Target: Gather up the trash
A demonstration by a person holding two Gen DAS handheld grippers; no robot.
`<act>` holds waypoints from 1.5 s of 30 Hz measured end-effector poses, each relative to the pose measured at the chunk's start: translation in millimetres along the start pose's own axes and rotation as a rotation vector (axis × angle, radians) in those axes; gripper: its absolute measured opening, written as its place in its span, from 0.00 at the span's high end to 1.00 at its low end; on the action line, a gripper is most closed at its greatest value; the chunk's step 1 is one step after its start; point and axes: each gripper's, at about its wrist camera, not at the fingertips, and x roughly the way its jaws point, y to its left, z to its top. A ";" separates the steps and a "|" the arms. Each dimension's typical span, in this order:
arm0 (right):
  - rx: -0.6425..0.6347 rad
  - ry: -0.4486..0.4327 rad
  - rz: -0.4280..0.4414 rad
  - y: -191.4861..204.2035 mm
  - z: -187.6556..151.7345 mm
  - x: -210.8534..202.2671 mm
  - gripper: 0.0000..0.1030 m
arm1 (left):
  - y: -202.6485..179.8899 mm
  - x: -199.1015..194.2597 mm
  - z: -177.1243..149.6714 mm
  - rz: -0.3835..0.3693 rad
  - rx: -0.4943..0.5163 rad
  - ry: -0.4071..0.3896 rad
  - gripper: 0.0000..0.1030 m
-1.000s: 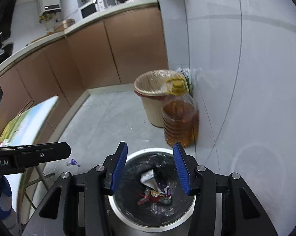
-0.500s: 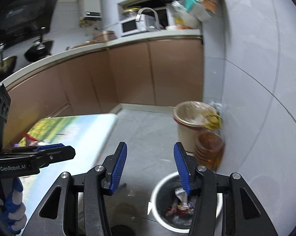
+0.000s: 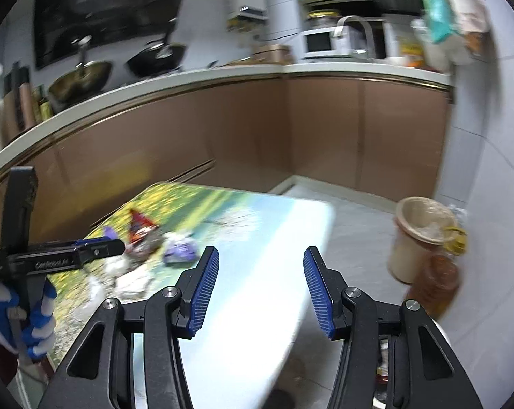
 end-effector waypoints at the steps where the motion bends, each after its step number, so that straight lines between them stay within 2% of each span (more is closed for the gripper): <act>1: -0.010 0.010 0.019 8.1 0.0 5.2 0.50 | 17.4 -1.2 -2.3 0.014 -0.029 0.010 0.53; 3: -0.039 0.051 0.067 27.9 -2.4 19.4 0.50 | 49.1 -0.7 -7.8 0.038 -0.084 0.031 0.53; 8: -0.115 0.151 0.163 78.9 -11.1 64.6 0.50 | 90.9 14.0 -20.0 0.031 -0.165 0.101 0.53; 13: -0.189 0.236 0.233 119.3 -24.2 102.8 0.50 | 103.3 37.1 -20.9 0.012 -0.195 0.151 0.53; 22: -0.256 0.332 0.305 153.7 -39.3 156.3 0.45 | 121.7 76.0 -14.8 0.007 -0.272 0.217 0.56; 24: -0.258 0.344 0.316 158.6 -40.8 165.5 0.45 | 124.5 78.2 -14.7 -0.006 -0.282 0.216 0.66; 27: -0.260 0.356 0.332 162.4 -42.1 175.9 0.45 | 125.7 79.7 -14.1 -0.011 -0.286 0.216 0.72; 33: -0.268 0.378 0.345 167.8 -47.2 187.5 0.45 | 128.6 82.8 -14.3 -0.017 -0.283 0.208 0.82; 37: -0.279 0.393 0.347 172.2 -51.6 194.8 0.45 | 129.5 78.7 -16.2 -0.018 -0.274 0.197 0.85; 39: -0.298 0.406 0.335 174.8 -55.6 201.3 0.48 | 128.5 72.9 -16.7 -0.028 -0.269 0.186 0.85; 42: -0.341 0.391 0.303 176.0 -59.5 199.6 0.63 | 125.5 61.3 -16.5 -0.041 -0.252 0.169 0.85; 44: -0.337 0.394 0.291 171.3 -58.6 198.4 0.89 | 122.5 53.8 -16.6 -0.046 -0.242 0.160 0.85; 45: -0.330 0.395 0.291 168.8 -58.8 197.1 0.91 | 120.4 50.0 -17.0 -0.049 -0.235 0.156 0.86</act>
